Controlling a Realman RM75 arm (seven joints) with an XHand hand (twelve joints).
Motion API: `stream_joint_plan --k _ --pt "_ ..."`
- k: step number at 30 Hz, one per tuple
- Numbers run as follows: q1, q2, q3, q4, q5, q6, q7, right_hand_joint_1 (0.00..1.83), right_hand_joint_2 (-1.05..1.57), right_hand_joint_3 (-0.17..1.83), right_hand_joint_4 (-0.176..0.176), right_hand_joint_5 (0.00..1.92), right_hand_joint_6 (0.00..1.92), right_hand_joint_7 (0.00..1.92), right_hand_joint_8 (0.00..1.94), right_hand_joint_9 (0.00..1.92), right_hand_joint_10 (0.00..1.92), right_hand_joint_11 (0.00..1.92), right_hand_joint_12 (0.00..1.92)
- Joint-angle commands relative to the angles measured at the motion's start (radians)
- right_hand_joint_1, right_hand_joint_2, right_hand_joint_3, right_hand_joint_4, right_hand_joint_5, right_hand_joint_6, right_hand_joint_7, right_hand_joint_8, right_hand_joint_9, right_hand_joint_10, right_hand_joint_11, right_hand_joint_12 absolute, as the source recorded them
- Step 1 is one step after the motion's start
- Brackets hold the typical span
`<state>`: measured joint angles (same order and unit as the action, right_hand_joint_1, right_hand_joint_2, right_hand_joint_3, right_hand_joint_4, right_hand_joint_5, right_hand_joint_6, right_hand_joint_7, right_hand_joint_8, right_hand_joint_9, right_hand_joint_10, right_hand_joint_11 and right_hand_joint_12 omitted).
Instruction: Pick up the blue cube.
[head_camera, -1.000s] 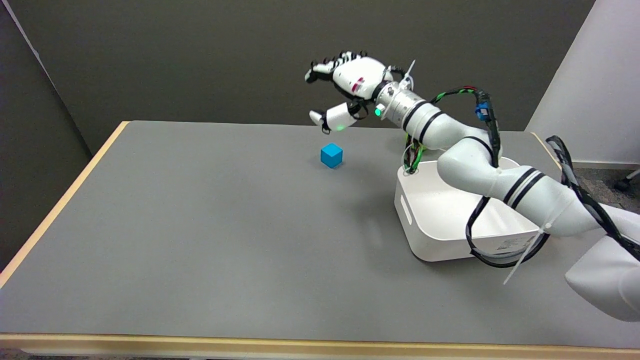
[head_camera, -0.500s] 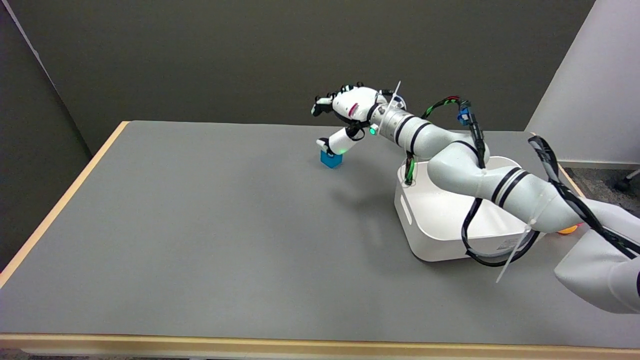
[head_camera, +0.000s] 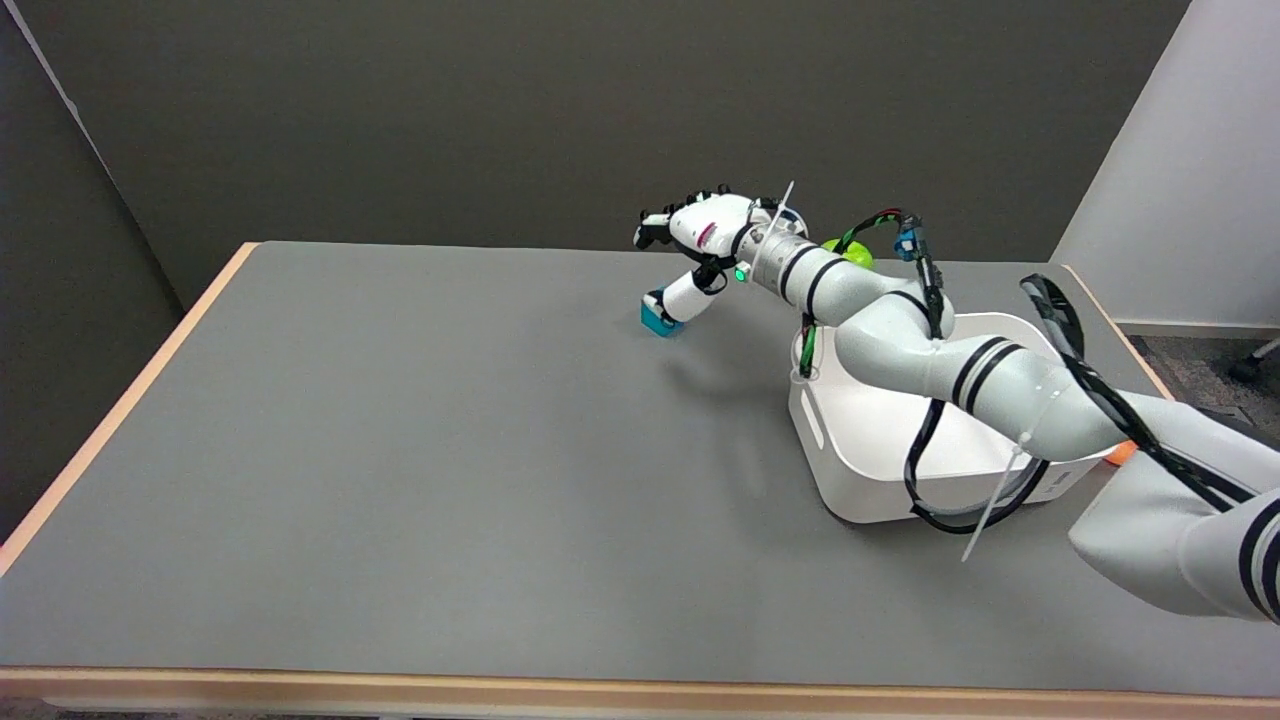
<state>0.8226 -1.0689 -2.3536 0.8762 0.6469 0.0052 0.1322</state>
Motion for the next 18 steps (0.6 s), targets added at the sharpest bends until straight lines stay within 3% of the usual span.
stream_joint_plan --k 1,8,18 --pt "0.037 -0.088 -0.011 -0.191 -0.005 0.092 -0.004 0.69 0.68 1.0 0.081 0.23 0.51 0.37 0.44 0.38 0.84 0.18 1.27" --pt "0.04 -0.111 -0.01 -0.261 0.002 0.117 -0.003 0.76 0.67 0.96 0.072 0.22 0.45 0.36 0.39 0.36 0.84 0.15 1.29" --pt "0.039 -0.147 -0.007 -0.364 0.002 0.13 0.007 0.7 0.65 0.95 0.071 0.21 0.44 0.35 0.39 0.35 0.84 0.14 1.28"
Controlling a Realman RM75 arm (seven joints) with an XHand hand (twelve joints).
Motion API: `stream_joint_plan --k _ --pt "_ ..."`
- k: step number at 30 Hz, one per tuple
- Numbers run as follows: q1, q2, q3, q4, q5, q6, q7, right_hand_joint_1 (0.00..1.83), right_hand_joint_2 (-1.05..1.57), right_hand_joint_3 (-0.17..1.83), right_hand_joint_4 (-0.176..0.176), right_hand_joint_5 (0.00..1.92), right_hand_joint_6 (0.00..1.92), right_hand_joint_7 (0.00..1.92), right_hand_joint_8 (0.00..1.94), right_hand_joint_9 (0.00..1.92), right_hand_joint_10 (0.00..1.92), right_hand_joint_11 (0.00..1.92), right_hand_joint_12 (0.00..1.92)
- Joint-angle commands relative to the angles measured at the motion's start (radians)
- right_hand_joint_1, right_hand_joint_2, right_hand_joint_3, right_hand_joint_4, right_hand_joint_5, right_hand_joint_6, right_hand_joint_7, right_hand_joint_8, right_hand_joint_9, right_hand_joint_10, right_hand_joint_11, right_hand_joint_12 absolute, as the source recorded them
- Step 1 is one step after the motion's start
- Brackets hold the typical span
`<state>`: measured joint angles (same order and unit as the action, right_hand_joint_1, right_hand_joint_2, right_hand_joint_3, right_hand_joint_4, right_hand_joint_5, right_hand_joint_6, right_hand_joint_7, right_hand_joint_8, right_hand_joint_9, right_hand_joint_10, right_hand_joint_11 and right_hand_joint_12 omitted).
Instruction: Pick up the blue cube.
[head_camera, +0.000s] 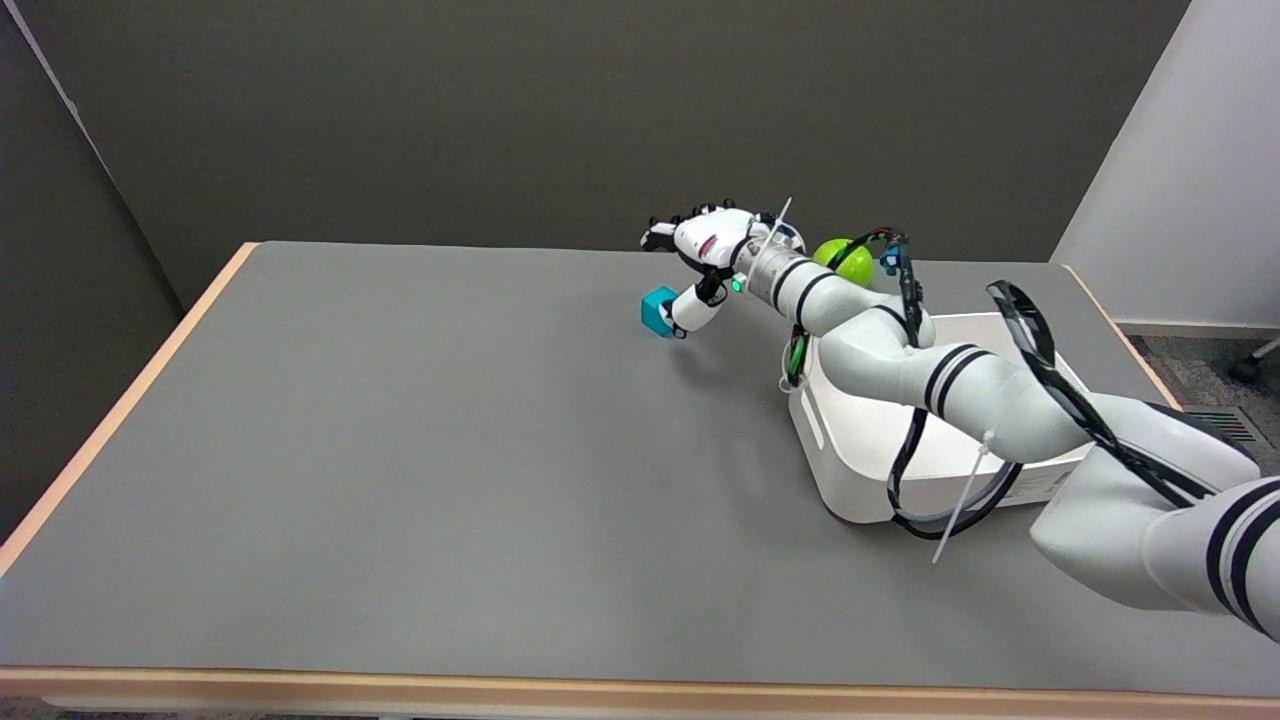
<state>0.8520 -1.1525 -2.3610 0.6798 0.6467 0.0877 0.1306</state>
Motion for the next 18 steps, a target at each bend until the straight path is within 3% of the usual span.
stream_joint_plan --k 1,18 --pt "0.009 -0.066 0.001 -0.173 0.002 0.048 0.008 0.7 0.65 0.95 0.071 0.2 0.43 0.35 0.39 0.35 0.83 0.14 1.28" --pt "0.012 -0.076 0.003 -0.189 0.002 0.053 0.008 0.71 0.65 0.96 0.07 0.2 0.42 0.34 0.37 0.34 0.82 0.13 1.27"
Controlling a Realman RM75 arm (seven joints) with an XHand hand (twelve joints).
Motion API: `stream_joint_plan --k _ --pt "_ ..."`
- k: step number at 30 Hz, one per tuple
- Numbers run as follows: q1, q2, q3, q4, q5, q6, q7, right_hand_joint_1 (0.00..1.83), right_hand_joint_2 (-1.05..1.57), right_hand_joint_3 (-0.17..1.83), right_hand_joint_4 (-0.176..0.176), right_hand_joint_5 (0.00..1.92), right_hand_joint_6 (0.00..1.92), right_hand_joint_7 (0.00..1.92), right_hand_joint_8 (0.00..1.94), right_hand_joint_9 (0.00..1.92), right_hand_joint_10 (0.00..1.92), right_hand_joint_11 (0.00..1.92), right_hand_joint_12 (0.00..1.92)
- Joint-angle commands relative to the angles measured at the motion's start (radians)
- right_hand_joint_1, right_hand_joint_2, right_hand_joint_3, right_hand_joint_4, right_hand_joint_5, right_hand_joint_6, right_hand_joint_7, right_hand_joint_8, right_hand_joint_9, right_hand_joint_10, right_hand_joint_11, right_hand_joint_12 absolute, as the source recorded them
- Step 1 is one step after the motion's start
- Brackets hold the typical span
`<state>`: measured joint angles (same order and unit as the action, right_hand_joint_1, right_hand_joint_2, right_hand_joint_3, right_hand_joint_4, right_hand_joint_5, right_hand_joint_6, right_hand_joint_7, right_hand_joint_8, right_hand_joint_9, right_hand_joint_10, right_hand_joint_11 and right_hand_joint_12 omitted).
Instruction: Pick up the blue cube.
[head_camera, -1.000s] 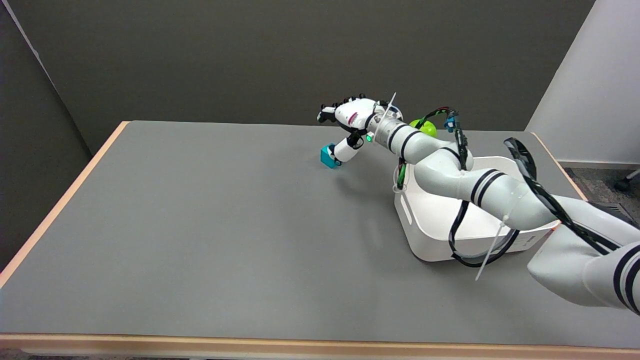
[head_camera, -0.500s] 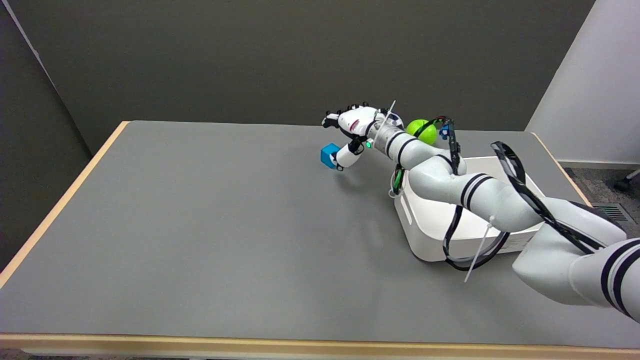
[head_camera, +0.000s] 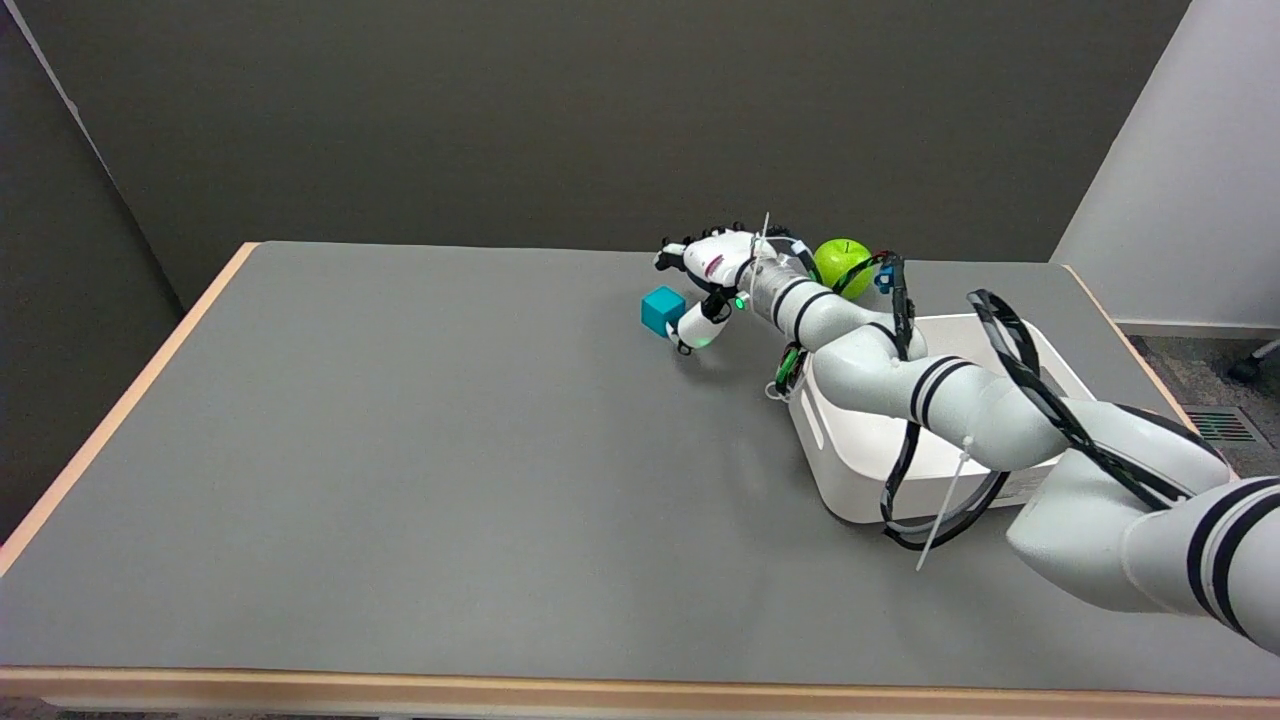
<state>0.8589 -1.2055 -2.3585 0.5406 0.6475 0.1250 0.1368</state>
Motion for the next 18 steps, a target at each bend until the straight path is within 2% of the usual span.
stream_joint_plan --k 1,18 --pt "0.005 -0.024 0.001 -0.05 0.001 0.017 0.002 0.71 0.66 0.96 0.07 0.2 0.42 0.34 0.37 0.34 0.82 0.13 1.27" --pt "-0.004 -0.04 -0.005 -0.048 0.001 0.037 0.003 0.64 0.69 0.99 0.075 0.18 0.44 0.33 0.4 0.35 0.81 0.15 1.24"
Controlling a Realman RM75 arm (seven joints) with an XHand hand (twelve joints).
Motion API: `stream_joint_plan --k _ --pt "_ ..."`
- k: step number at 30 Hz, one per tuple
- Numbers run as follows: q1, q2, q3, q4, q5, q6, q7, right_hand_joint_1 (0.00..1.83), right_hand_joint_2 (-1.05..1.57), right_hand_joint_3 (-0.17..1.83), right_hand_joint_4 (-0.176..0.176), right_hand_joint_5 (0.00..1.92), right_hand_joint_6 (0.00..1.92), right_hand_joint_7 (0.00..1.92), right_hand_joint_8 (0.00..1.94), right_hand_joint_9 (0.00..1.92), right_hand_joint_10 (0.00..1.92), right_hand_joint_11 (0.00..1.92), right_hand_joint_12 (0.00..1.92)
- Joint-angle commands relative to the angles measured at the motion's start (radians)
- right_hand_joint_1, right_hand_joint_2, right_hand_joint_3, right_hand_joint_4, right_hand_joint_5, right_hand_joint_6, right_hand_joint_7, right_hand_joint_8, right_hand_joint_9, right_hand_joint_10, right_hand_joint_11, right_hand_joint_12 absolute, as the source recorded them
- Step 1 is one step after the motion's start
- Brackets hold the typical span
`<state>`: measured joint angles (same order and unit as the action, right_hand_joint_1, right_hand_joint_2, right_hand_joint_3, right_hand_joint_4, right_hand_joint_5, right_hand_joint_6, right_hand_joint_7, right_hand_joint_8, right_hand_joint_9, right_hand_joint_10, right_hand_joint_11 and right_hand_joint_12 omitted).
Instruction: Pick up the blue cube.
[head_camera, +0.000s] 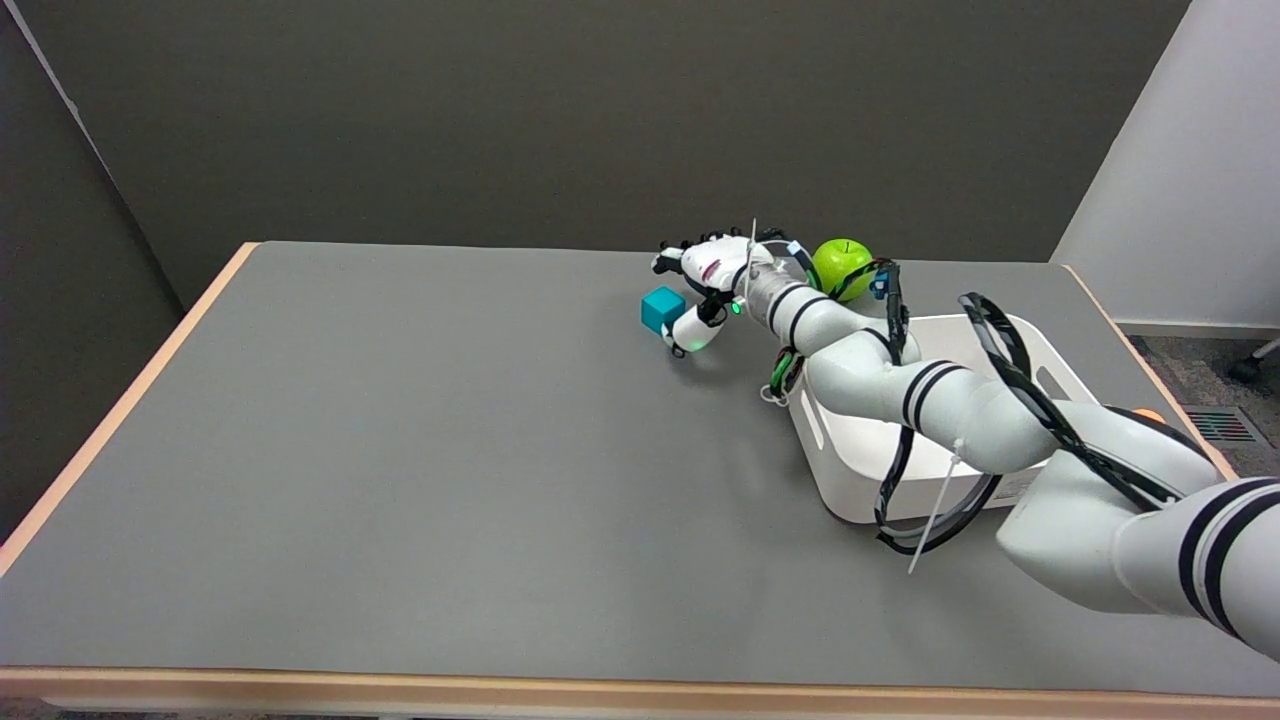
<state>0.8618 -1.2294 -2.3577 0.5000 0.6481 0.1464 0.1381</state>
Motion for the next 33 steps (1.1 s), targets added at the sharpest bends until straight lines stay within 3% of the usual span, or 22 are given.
stream_joint_plan --k 1,26,33 --pt "-0.008 -0.016 -0.006 -0.009 0.001 0.016 0.002 0.64 0.69 0.99 0.076 0.18 0.45 0.33 0.4 0.35 0.81 0.15 1.24" --pt "-0.018 -0.02 -0.007 -0.001 0.001 0.015 0.004 0.67 0.72 0.99 0.098 0.22 0.52 0.35 0.42 0.37 0.82 0.16 1.25" --pt "-0.022 -0.02 -0.007 0.002 -0.005 0.017 0.004 0.7 0.79 0.97 0.12 0.28 0.85 0.37 0.42 0.38 0.82 0.16 1.25"
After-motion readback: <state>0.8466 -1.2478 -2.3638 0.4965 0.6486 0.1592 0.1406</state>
